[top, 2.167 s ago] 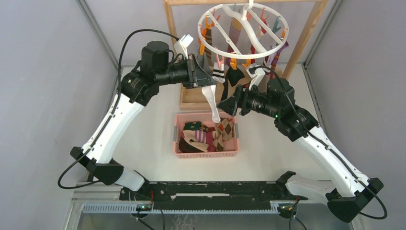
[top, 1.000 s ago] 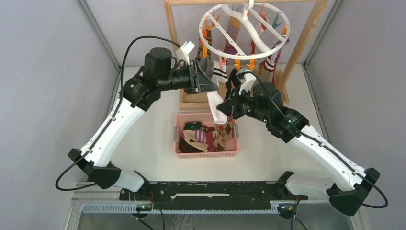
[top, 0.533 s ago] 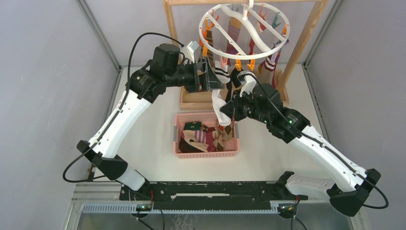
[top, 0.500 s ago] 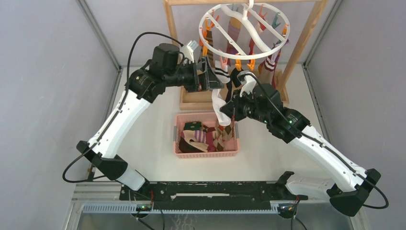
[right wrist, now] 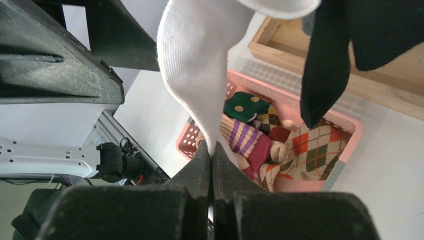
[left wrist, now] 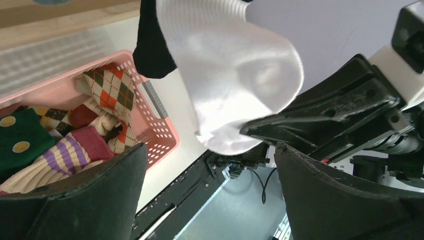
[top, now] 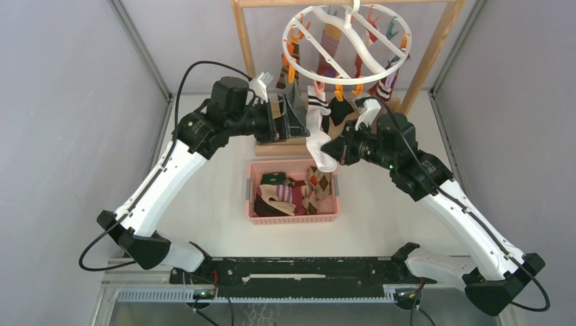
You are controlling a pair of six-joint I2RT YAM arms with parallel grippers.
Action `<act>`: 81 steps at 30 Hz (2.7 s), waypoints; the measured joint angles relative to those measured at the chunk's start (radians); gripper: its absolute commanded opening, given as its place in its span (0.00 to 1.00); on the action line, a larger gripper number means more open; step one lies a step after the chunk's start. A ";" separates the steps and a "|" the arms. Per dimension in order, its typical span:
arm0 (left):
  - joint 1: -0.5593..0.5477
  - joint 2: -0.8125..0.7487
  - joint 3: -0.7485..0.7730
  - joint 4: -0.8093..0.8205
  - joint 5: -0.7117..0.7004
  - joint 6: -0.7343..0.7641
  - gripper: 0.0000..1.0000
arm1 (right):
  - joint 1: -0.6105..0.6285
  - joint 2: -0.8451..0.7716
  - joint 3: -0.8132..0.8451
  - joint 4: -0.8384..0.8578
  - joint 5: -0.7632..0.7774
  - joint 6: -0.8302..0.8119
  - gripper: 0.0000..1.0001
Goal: Remove the socks clipped to the hanger
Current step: Remove the sock from the hanger.
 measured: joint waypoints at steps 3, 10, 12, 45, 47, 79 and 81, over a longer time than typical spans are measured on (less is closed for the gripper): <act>0.003 -0.010 -0.027 0.013 0.001 -0.014 1.00 | -0.040 -0.018 0.000 -0.012 -0.011 0.003 0.00; 0.003 -0.010 -0.027 0.040 0.012 -0.023 1.00 | -0.201 -0.102 -0.032 -0.032 -0.061 0.010 0.00; 0.003 -0.010 -0.027 0.051 0.019 -0.025 1.00 | -0.250 -0.119 -0.038 -0.042 -0.079 0.011 0.00; 0.005 -0.005 -0.050 -0.020 0.073 0.051 1.00 | -0.765 -0.116 -0.038 -0.048 -0.130 0.065 0.00; 0.005 -0.023 -0.072 -0.016 0.073 0.051 1.00 | -0.764 -0.114 -0.038 -0.050 -0.137 0.071 0.00; -0.062 0.312 0.587 -0.176 -0.096 0.004 1.00 | -0.230 -0.091 -0.038 -0.056 -0.082 0.085 0.00; -0.089 0.301 0.564 -0.157 -0.137 0.022 1.00 | -0.219 -0.083 -0.038 -0.048 -0.081 0.085 0.00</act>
